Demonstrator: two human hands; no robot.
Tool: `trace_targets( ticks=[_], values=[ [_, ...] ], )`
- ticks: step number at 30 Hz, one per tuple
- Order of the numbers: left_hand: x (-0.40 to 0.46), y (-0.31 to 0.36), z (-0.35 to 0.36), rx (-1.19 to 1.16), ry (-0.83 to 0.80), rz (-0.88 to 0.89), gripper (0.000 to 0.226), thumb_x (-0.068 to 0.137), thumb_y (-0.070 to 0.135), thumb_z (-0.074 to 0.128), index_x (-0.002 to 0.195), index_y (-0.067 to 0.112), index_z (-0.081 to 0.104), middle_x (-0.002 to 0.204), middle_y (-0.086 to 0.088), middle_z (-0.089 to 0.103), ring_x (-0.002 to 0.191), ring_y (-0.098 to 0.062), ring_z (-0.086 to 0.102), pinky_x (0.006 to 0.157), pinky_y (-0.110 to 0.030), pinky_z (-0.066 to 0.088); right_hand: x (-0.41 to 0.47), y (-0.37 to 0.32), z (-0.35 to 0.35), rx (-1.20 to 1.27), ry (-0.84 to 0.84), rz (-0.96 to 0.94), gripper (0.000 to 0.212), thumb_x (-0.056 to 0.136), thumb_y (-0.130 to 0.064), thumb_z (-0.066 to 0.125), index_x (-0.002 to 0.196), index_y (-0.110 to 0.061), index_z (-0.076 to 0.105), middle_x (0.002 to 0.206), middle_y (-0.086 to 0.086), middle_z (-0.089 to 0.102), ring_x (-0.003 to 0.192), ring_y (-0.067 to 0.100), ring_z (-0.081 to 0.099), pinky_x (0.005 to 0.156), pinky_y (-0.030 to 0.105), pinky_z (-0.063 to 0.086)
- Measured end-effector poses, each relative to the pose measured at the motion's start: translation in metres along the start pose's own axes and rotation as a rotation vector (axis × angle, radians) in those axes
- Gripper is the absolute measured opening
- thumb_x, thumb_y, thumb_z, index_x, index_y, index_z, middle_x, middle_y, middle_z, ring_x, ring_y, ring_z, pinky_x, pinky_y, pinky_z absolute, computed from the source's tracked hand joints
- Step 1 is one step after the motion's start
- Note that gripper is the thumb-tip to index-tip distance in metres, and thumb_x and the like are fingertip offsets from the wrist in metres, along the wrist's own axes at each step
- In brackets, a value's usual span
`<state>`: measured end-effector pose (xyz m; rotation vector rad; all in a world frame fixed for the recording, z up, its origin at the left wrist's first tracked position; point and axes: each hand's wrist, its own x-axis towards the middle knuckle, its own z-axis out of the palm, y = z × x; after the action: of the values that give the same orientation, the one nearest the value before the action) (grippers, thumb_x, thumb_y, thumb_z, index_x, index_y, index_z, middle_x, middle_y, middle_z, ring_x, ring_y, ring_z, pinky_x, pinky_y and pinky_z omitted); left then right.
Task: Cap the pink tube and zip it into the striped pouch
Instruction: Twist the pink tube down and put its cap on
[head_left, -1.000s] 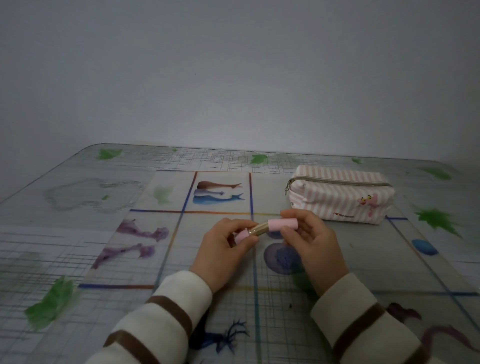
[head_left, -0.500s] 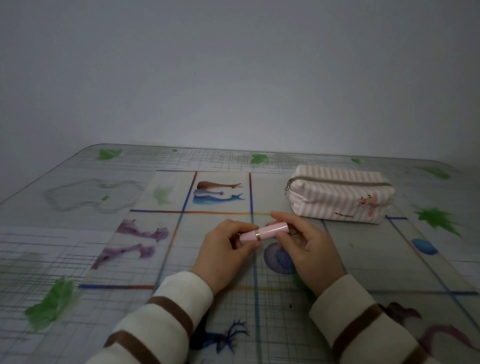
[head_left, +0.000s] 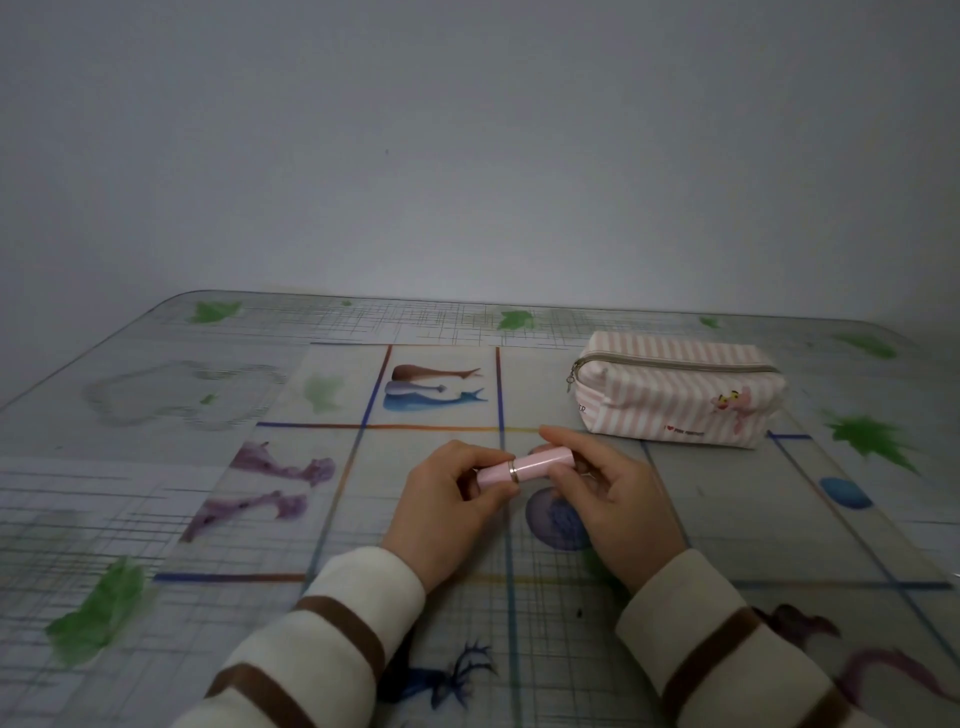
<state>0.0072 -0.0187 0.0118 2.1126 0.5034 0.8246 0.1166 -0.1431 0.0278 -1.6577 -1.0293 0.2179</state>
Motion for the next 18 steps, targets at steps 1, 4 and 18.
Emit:
trace_targets(
  ticks=[1,4,18],
  values=[
    [0.0,0.0002,0.0002,-0.006,0.003,-0.001,0.021,0.076,0.01,0.073,0.095,0.018,0.07,0.081,0.007,0.061,0.071,-0.001,0.054,0.067,-0.005,0.04,0.0003,-0.0004,0.0002,0.006,0.006,0.002,0.033,0.087,0.004,0.055,0.119,-0.003,0.059,0.107,0.011,0.067,0.094,0.01,0.062,0.081,0.004,0.043],
    [0.0002,0.0003,0.0005,-0.006,0.003,0.002,0.02,0.076,0.01,0.073,0.095,0.017,0.07,0.08,0.007,0.06,0.069,0.0,0.053,0.067,-0.005,0.039,0.0006,-0.002,0.0,0.011,0.01,0.0,0.033,0.087,0.004,0.056,0.118,-0.003,0.06,0.105,0.01,0.067,0.092,0.007,0.062,0.081,0.004,0.043],
    [-0.0007,-0.0006,0.0038,0.09,0.019,0.065,0.022,0.076,0.014,0.073,0.097,0.018,0.07,0.079,0.015,0.052,0.068,0.001,0.05,0.067,-0.004,0.039,0.0009,0.0018,-0.0001,0.08,-0.001,0.069,0.031,0.086,0.002,0.057,0.116,-0.006,0.058,0.104,0.012,0.068,0.095,0.013,0.064,0.091,0.025,0.051]
  ],
)
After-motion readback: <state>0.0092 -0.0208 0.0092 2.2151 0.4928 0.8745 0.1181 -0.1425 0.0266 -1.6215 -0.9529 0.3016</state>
